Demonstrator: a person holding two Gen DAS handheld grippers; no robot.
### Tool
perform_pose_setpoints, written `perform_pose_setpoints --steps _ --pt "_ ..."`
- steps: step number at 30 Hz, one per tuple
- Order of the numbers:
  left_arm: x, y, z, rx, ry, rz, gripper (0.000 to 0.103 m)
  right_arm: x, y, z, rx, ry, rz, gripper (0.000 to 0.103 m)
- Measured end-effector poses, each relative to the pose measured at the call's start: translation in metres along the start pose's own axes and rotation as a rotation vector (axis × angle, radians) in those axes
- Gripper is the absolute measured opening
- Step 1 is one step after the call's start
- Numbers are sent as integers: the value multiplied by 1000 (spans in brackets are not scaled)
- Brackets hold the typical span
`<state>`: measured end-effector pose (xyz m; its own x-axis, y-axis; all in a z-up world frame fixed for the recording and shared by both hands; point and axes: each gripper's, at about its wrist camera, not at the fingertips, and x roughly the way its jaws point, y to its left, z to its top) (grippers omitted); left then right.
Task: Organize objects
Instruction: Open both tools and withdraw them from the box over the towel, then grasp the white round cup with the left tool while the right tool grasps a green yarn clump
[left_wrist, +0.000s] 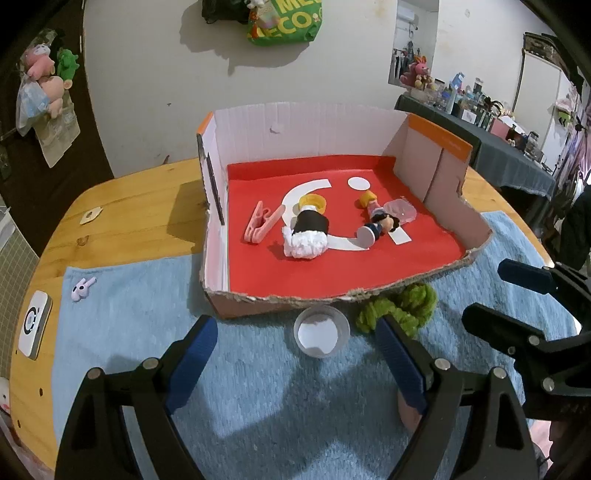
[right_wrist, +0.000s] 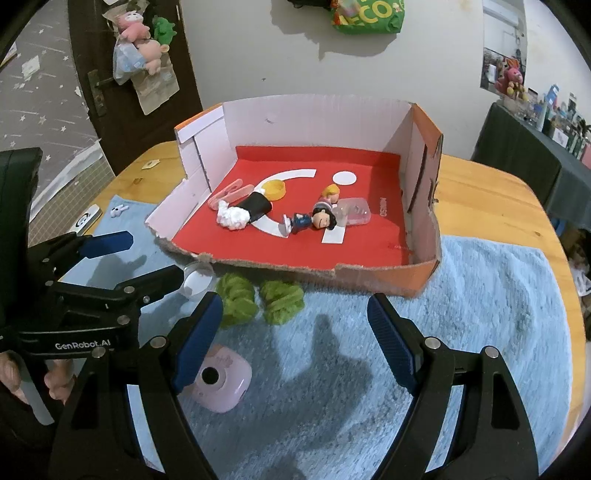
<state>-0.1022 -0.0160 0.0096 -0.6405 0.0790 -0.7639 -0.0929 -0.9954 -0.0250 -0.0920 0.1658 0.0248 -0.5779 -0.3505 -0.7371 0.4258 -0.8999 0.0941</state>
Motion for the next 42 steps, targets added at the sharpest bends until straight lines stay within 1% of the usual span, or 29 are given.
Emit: perform_pose_setpoints --steps 6,9,14,15,16,18,22,24,27,31,34,38,41,42 --pt "-1 0 -12 -1 6 -1 89 -3 8 -13 -12 11 2 80" --pt "0 0 -15 -5 11 -3 89 -3 11 -19 -20 14 -11 80" --pt "1 0 -17 1 10 -5 89 0 7 -20 -15 12 -26 80" --pt "1 0 -16 2 12 -8 89 1 6 -20 -12 11 -29 78" --pt "3 0 -16 2 15 -14 89 1 5 -19 -11 12 -30 71" --pt "5 -1 -15 6 20 -21 84 5 3 -19 -10 24 -31 63" --pt "13 -1 -16 12 41 -31 79 14 1 -19 -10 41 -27 61" --pt "18 -1 -16 14 52 -37 75 18 1 -18 -8 46 -22 60" --pt "24 -3 -16 20 66 -47 72 25 -1 -16 -5 51 -16 57" --pt "31 -5 -14 28 78 -48 71 33 -2 -13 -3 60 -8 52" --pt "35 -5 -13 30 88 -50 68 38 -3 -11 1 66 1 50" --pt "40 -5 -13 30 96 -57 61 43 -4 -10 3 72 13 48" --pt "43 -5 -13 33 104 -65 53 49 -1 -9 4 82 31 45" --pt "43 -6 -14 35 105 -66 53 51 -1 -9 5 84 36 43"
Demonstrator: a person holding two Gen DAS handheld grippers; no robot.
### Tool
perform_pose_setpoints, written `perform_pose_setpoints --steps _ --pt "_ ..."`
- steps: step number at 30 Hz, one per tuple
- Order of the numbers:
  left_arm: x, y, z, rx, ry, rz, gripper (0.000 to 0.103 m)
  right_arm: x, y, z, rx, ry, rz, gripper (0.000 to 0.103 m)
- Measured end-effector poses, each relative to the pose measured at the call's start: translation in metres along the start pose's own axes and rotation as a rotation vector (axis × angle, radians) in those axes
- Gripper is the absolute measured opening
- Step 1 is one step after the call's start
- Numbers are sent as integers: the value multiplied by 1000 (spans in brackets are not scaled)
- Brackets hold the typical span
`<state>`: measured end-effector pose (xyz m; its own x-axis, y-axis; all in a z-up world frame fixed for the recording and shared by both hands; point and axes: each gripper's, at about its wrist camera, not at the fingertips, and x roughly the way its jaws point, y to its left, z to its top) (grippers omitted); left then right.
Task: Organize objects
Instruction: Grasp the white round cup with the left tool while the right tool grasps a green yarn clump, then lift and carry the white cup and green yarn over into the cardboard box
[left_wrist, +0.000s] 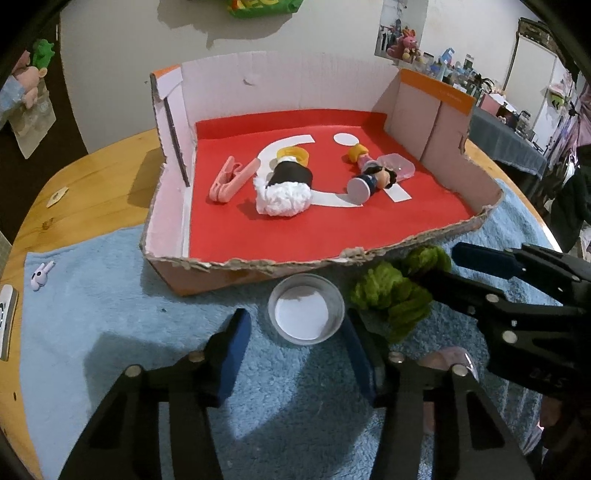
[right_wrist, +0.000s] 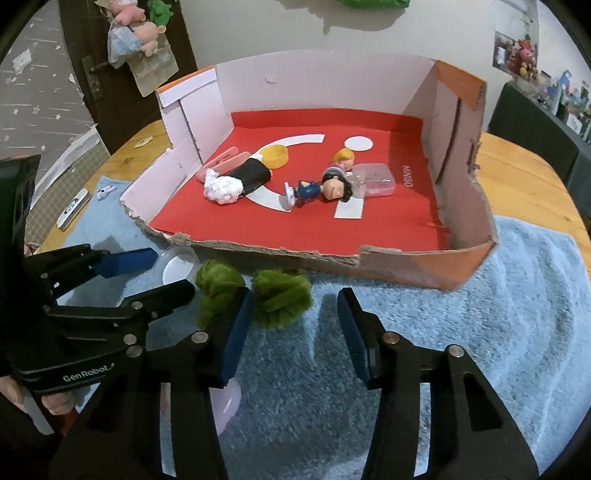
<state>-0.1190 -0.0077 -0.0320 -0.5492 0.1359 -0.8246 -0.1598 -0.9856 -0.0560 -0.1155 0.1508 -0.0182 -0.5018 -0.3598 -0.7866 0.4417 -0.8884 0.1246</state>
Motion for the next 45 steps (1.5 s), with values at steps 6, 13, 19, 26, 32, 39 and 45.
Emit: perform_pose_setpoints --steps 6,13,19,26,32,39,45 --pt "-2 0 1 3 -9 -14 42 7 0 0 14 19 32 27" --pt "-9 -1 0 6 -25 -8 42 0 2 -1 13 9 39 25" --pt "-17 -1 -1 2 -42 -2 42 -11 7 -3 2 -7 43 25" --pt "-31 -4 -6 4 -66 2 42 -28 12 -7 -5 -37 44 25" --pt "-42 -8 -10 10 -83 -1 42 -40 17 -10 -13 -59 43 25" --pt "-55 -8 -12 9 -108 -4 42 -51 21 -12 -21 -80 41 25" --pt "-60 -7 -9 6 -122 -7 42 -56 24 -10 -25 -90 40 25"
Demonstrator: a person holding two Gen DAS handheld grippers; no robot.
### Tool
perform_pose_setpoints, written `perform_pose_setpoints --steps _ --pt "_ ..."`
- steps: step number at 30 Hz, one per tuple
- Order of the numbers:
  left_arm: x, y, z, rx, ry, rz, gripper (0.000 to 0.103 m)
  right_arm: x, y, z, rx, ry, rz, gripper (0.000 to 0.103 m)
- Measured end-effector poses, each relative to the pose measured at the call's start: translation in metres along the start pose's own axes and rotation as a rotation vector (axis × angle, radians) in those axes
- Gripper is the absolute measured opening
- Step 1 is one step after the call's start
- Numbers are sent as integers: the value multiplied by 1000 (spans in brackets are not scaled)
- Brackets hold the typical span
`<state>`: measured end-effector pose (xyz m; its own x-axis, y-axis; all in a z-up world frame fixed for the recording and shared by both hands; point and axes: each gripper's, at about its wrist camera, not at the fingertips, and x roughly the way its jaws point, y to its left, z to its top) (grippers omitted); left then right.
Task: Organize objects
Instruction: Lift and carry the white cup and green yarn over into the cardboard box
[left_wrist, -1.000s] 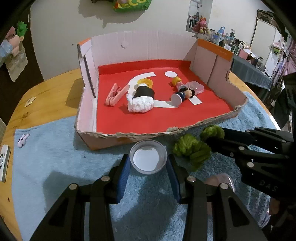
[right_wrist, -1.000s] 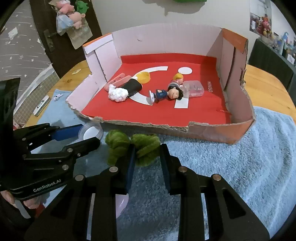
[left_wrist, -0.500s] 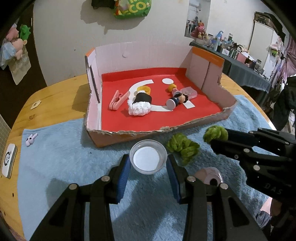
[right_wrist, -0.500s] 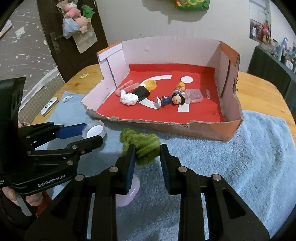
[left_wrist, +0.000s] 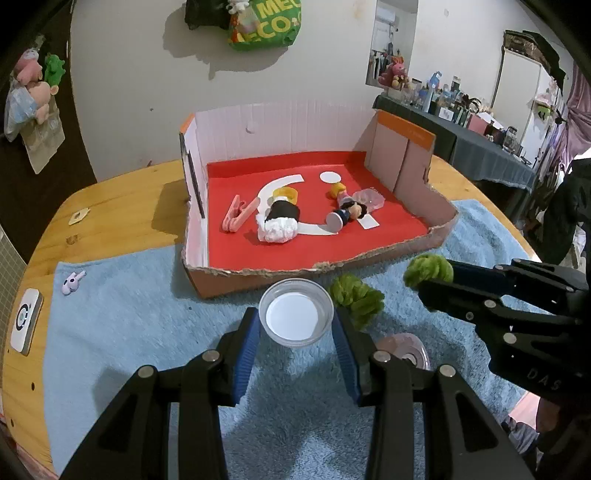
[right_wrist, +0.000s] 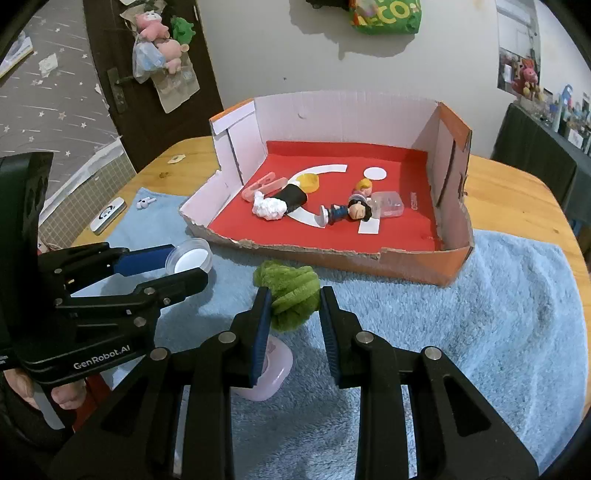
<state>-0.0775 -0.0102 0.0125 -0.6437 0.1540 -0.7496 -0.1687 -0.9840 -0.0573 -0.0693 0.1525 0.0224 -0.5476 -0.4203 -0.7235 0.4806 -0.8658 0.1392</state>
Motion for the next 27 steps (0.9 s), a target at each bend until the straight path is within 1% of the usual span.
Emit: perform_pose_setpoints --steps 15,27 --pt "1 2 13 -3 -15 -4 42 1 -6 13 7 -10 -1 25" --pt "12 4 40 -4 -2 -9 42 10 -17 31 9 -4 -4 25"
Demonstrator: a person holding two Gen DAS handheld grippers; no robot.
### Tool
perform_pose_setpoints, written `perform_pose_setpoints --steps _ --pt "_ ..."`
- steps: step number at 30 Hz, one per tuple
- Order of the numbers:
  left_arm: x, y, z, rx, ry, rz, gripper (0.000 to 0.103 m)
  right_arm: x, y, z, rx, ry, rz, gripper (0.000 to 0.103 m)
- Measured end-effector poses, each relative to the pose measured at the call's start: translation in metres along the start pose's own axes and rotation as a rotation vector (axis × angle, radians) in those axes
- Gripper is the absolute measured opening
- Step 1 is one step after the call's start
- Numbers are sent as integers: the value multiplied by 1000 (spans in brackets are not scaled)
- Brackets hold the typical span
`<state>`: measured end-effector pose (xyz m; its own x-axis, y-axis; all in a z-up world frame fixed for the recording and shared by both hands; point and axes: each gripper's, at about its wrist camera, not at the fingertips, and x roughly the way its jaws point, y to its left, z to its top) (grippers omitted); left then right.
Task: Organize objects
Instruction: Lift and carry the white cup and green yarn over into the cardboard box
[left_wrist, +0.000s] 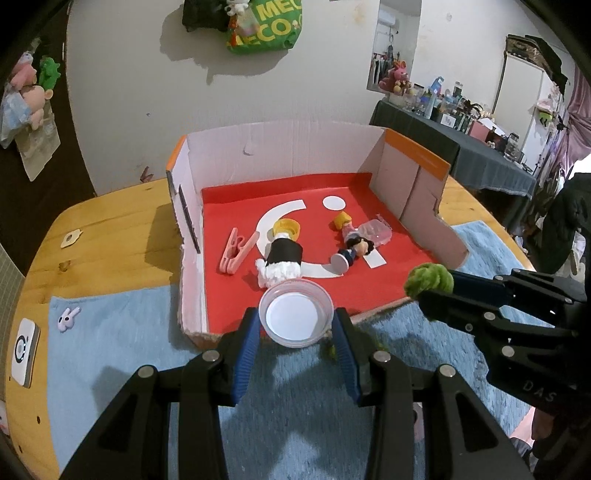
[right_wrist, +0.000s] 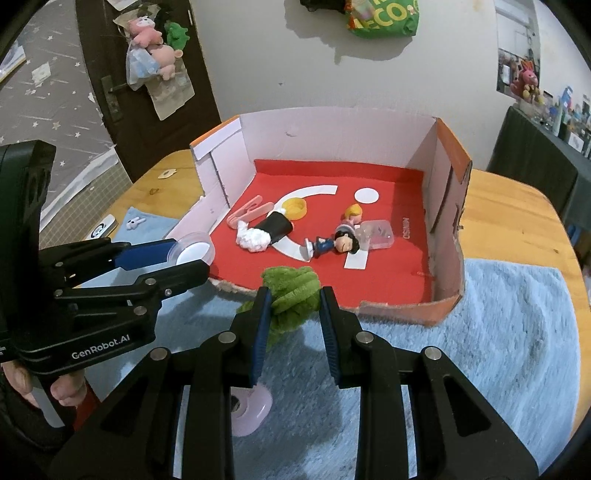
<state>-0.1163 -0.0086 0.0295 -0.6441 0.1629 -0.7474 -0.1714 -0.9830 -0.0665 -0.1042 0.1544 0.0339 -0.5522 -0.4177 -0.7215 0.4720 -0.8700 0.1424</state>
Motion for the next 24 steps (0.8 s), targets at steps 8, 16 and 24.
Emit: perform_pose_setpoints --steps 8,16,24 --pt "14 3 15 -5 17 -5 42 13 -10 12 5 21 -3 25" --pt "39 8 23 -15 69 -30 42 31 -21 19 15 60 -15 25" --pt "60 9 22 -8 127 -44 42 48 -27 20 19 94 -21 25"
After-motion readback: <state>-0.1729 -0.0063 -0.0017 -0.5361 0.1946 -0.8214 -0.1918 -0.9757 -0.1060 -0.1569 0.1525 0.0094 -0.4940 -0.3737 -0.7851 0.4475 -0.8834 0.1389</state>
